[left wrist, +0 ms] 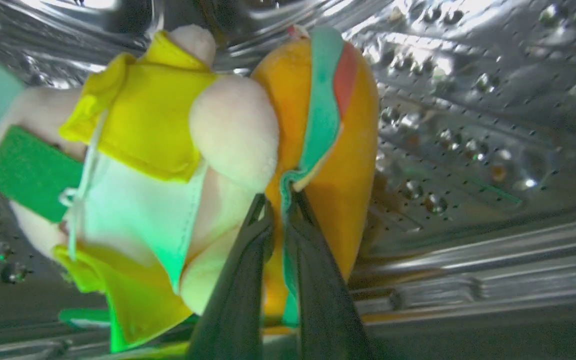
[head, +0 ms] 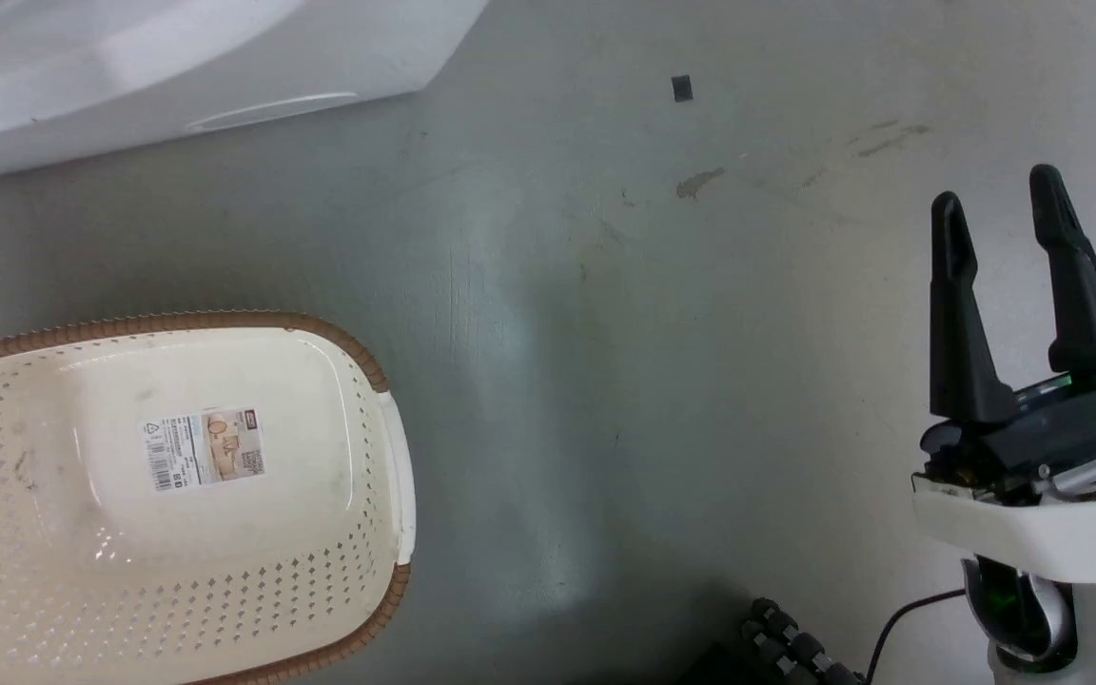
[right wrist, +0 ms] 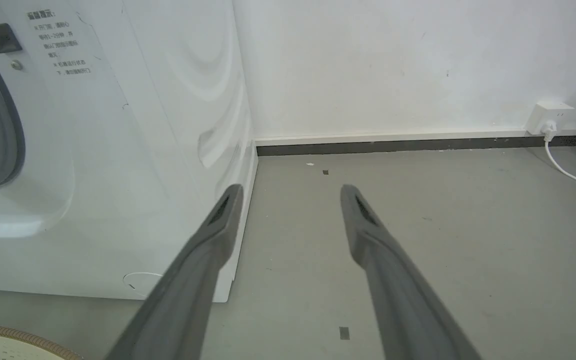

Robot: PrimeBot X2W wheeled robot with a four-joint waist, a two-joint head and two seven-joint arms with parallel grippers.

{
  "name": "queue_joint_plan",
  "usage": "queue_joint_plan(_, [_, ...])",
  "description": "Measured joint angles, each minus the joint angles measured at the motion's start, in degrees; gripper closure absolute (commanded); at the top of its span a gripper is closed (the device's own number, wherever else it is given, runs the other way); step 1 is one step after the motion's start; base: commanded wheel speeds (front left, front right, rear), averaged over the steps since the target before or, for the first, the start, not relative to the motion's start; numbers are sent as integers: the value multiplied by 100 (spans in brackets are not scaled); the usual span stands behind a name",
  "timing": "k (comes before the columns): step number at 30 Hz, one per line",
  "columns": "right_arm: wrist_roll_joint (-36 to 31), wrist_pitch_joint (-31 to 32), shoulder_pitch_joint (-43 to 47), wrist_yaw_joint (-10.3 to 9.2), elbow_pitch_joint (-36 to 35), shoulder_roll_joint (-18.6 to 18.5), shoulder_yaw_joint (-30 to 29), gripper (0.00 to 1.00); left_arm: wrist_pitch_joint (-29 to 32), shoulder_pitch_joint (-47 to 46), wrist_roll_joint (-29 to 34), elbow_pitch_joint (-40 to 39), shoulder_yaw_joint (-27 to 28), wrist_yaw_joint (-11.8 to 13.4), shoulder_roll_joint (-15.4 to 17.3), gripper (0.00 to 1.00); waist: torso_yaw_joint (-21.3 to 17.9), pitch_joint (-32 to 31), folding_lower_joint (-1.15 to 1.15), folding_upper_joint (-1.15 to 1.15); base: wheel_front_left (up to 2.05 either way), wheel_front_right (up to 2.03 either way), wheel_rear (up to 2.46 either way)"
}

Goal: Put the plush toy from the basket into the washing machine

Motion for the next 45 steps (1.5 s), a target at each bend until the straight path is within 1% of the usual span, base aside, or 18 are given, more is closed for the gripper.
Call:
queue_joint_plan(3, [29,0,-37,0,12,0,-4,0,153,-36,14,256,-114,-7,-5,100,-1,50,0,0,0,0,0])
queue_joint_plan(6, [30,0,-42,0,41,1,-8,0,64,-71,9,357,-176,-41,0,100,22,57,0,0,0,0,0])
queue_joint_plan(7, [29,0,-52,0,49,1,-9,0,-13,-71,3,381,-203,-56,1,17,29,48,0,0,0,0,0])
queue_joint_plan(8, [29,0,-69,0,62,0,-16,0,-105,-71,3,414,-236,-57,-1,0,38,32,0,0,0,0,0])
queue_joint_plan(12, [12,0,-110,0,127,1,-66,0,-449,-68,-35,580,-346,-66,-33,0,106,-82,0,0,0,0,0])
queue_joint_plan(17, [-197,0,-108,0,176,0,-120,0,-984,81,-155,872,-456,-107,-207,0,225,-401,-1,0,0,0,0])
queue_joint_plan(22, [-333,-1,-67,0,314,1,-154,0,-1702,545,-301,1078,-597,-108,-392,0,367,-904,-1,0,0,0,0])
queue_joint_plan(27, [-548,0,164,0,449,0,-238,0,-2365,988,-637,1076,-818,-109,-646,0,546,-1503,-1,0,0,0,0])
queue_joint_plan(30, [-634,0,339,0,521,1,-287,0,-2720,1327,-875,988,-953,-109,-805,0,680,-1875,-1,0,0,0,0])
queue_joint_plan(34, [-722,-1,581,0,628,0,-338,0,-3306,1825,-1160,745,-1003,-109,-938,0,873,-2365,-2,0,0,0,0])
queue_joint_plan(41, [-873,0,989,0,788,1,-378,0,-3595,2980,-1304,166,-1073,-101,-1065,0,1179,-3190,-2,0,0,0,0])
queue_joint_plan(45, [-890,0,1275,0,866,0,-413,0,-3638,3933,-1290,-364,-1104,53,-1198,0,1322,-3646,-2,1,0,0,0])
